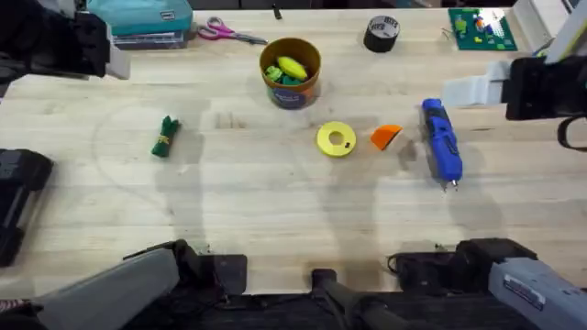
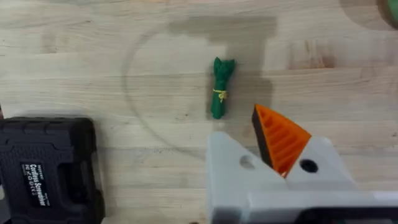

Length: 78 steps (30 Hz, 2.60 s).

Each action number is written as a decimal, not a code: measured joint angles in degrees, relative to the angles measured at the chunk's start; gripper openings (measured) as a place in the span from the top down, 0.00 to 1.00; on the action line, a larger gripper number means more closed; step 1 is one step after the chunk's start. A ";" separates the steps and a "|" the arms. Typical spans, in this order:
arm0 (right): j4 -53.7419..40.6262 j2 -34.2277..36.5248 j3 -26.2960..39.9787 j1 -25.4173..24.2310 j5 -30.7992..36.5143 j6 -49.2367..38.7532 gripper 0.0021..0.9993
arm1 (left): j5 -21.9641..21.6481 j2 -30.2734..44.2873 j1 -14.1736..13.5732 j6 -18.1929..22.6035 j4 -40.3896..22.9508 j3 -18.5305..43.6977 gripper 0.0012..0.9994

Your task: Pick up the gripper from the table and insert it into the empty holder that is missing its gripper. Then pick up a screw, insert it into the mounting hole, and use the screwdriver to tighten it. Finally, clean up the table by picking up the vegetable and placing it into the bucket.

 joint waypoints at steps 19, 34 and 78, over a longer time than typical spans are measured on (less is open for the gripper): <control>-0.02 -0.02 0.00 0.00 0.00 0.00 0.00 | 0.11 0.02 0.00 -1.31 -0.08 0.00 0.01; -0.02 0.00 0.00 0.00 0.00 0.00 0.00 | 4.34 -12.63 -0.90 -13.19 1.14 -0.02 0.01; -0.07 0.00 0.00 0.00 0.00 0.00 0.00 | -2.75 -30.92 -14.05 -23.63 30.80 -27.91 0.01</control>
